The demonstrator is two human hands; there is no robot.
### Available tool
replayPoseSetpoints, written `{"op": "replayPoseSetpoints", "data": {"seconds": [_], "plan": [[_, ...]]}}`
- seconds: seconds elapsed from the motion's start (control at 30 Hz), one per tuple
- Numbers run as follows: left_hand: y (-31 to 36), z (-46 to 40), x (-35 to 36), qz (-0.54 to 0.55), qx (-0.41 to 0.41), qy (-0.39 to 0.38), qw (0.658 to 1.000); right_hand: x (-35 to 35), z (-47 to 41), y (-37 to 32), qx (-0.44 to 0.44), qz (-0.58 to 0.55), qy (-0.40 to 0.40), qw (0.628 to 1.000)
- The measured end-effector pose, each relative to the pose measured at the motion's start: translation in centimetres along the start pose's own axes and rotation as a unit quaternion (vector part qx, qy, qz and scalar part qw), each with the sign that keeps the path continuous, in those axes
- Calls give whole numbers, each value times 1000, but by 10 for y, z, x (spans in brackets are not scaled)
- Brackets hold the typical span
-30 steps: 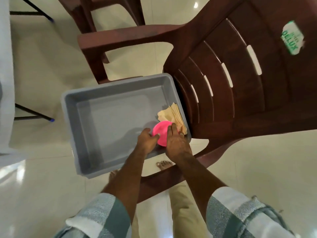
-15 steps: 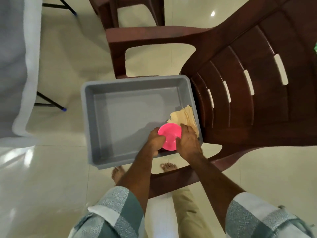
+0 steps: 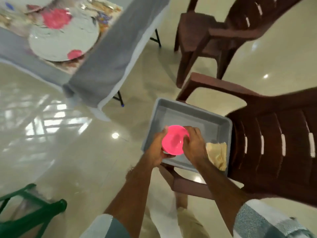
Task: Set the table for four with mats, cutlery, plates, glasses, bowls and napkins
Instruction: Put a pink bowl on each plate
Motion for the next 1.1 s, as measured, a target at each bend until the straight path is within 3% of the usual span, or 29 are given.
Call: {"op": "replayPoseSetpoints", "data": {"seconds": [0.23,0.53,0.8,1.1], "plan": [[72,61,-121,89,72,54,992,34,-20,-151,-113,-14,-51,992],[175,103,-281,150,135,108,973,126,-20,-341,-153,-45,-33,987],[247,106,-351,125,150,76,978,153,-43,-437,-202,-32,-18,979],[349,55,-387,56,229,152,960,192,-115,-514,-182,-23,-45,982]]}}
Point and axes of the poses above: each hand's wrist, its own z-axis away from the middle knuckle, its own x-axis out of the palm, y = z × x, the point moved 4 cm from there along -z, towards the middle knuckle, and after that the axes turned 10 degrees about y, right-handed, at the moved point
